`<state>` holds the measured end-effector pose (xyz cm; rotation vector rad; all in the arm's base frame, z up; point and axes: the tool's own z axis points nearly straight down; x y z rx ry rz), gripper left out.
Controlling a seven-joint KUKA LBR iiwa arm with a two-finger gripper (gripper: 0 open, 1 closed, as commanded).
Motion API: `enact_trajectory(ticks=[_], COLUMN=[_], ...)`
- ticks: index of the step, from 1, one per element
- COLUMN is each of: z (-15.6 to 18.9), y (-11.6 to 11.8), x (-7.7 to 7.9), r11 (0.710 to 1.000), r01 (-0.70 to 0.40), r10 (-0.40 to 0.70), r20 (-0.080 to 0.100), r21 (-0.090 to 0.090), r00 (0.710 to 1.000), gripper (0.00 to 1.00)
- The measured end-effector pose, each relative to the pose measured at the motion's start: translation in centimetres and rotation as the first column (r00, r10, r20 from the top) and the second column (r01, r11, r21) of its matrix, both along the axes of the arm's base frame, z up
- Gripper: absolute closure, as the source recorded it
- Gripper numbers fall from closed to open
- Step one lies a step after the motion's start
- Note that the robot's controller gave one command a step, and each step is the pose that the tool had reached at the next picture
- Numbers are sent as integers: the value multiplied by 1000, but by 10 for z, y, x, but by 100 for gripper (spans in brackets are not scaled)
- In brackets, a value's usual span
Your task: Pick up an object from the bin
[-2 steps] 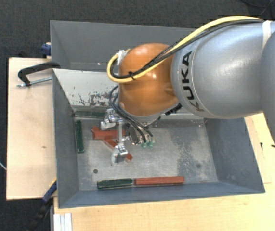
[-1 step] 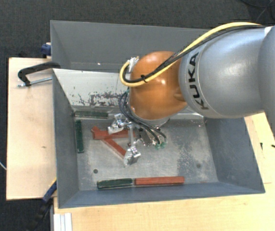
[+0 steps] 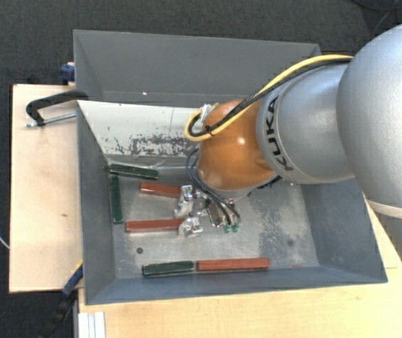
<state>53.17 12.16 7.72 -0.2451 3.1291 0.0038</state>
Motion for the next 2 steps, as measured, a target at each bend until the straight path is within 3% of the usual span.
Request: enact_trajectory(ticks=[1, 2], z=[0, 162], y=[0, -3], x=[0, -24], r11=[1000, 999], r01=[0, 53], r10=[0, -54], r20=[0, 7], r21=[0, 1], r00=[1000, 999], gripper=[100, 100])
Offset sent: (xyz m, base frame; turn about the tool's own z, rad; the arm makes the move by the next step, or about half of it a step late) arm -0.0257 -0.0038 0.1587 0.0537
